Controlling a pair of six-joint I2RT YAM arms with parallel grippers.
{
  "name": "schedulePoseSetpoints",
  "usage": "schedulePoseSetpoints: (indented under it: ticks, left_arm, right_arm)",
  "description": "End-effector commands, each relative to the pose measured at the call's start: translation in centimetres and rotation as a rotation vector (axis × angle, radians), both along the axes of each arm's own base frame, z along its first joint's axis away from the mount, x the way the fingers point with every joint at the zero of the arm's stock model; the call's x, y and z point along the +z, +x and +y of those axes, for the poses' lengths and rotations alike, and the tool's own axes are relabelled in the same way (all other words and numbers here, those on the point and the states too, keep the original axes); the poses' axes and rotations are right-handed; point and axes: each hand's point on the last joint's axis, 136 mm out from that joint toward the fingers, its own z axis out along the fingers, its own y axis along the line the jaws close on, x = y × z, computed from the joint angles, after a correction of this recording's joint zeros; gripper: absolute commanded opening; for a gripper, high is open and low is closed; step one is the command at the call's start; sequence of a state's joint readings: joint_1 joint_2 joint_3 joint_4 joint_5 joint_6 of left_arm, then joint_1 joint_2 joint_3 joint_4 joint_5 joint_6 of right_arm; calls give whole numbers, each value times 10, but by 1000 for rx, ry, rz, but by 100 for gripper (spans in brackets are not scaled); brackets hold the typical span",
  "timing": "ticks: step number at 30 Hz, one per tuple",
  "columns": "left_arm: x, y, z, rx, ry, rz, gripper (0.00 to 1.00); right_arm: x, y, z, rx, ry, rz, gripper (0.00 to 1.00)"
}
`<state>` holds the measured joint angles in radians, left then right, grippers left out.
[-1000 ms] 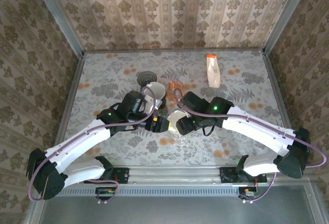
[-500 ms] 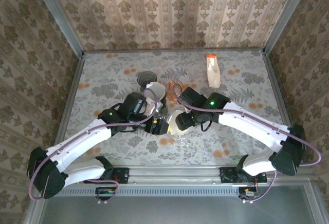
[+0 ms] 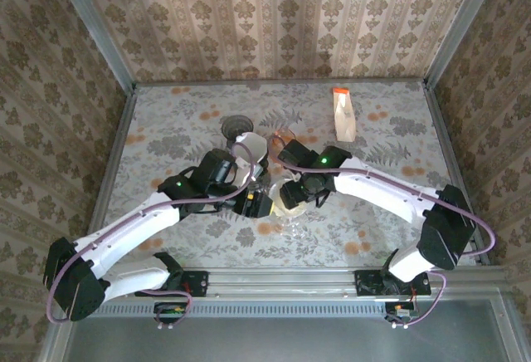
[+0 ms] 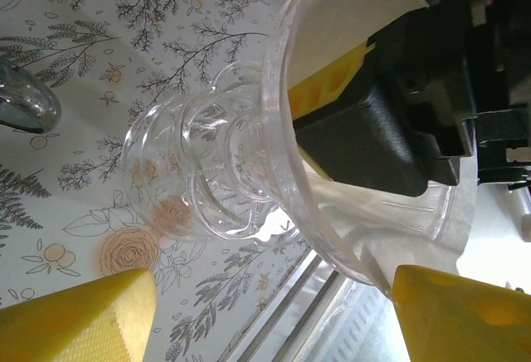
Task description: Place the coffee filter in the dripper
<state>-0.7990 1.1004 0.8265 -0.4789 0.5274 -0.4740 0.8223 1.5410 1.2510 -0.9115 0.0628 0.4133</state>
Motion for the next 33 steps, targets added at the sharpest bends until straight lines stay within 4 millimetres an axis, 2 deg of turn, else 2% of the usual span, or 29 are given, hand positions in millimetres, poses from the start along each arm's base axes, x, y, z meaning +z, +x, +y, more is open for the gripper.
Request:
schedulePoseSetpoints:
  ticks: [1,10,16,21,28,33]
  left_arm:
    - [8,2,-5,-18,-16,-28,78]
    - [16,9,-2,27,-36,-62,82]
    - [24,26,11,134,-76,-74,86]
    - [25,36,7,157,-119,-58,86]
    - [18,36,-1,137,-117,-38,84]
    - [9,34,-1,130,-81,-15,75]
  right_arm:
    - [-7,4,4,15,-3,4,69]
    - [-17,1,4,11,-7,20,69]
    - [-18,-2,1,6,-12,19,68]
    - [-20,-3,2,2,-12,18,68]
    - [-19,-3,1,3,-12,11,68]
    - [-16,-3,3,3,-8,6,68]
